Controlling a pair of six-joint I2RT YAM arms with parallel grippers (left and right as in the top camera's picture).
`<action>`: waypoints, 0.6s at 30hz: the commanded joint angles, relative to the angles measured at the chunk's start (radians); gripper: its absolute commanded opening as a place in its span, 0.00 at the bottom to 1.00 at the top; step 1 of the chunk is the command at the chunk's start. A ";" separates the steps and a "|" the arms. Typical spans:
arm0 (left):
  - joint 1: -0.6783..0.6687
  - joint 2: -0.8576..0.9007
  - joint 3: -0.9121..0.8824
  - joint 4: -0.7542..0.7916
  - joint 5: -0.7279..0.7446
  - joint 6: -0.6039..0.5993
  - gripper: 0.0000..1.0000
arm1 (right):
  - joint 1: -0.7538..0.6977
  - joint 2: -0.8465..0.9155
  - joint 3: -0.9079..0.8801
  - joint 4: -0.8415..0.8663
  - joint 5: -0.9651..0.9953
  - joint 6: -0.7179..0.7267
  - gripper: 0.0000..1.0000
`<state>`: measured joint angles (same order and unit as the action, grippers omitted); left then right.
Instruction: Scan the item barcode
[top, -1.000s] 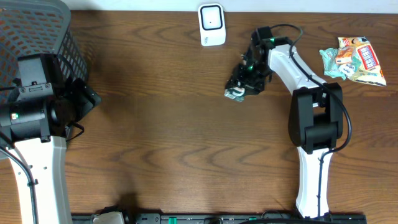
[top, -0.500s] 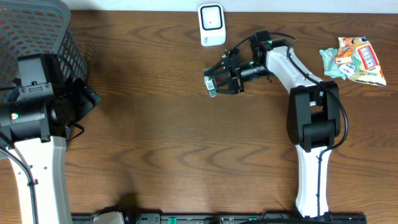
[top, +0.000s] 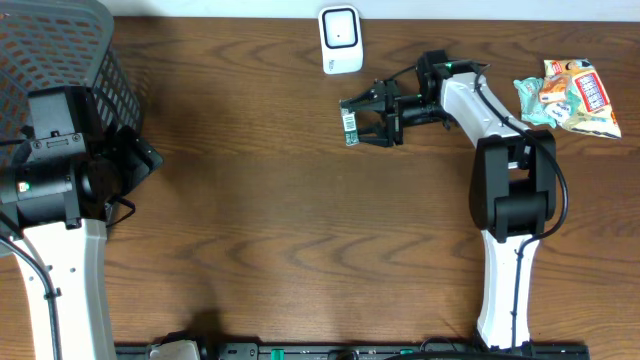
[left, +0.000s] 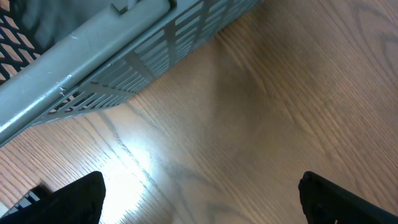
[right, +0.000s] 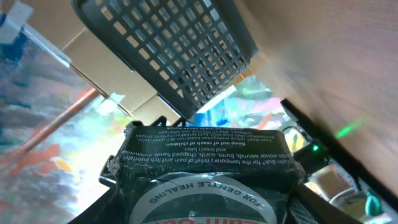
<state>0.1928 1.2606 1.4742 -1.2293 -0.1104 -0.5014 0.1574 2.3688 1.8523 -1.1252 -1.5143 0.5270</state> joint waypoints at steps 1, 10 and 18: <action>0.003 0.000 0.002 -0.001 -0.003 -0.009 0.97 | -0.014 0.003 -0.003 -0.049 -0.047 -0.026 0.56; 0.003 0.000 0.002 -0.001 -0.003 -0.009 0.98 | -0.023 0.003 -0.003 -0.212 -0.047 -0.194 0.57; 0.003 0.000 0.002 -0.001 -0.003 -0.009 0.98 | -0.023 0.003 -0.003 -0.312 -0.047 -0.299 0.57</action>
<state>0.1928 1.2606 1.4742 -1.2293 -0.1104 -0.5014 0.1459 2.3688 1.8519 -1.4315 -1.5261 0.2924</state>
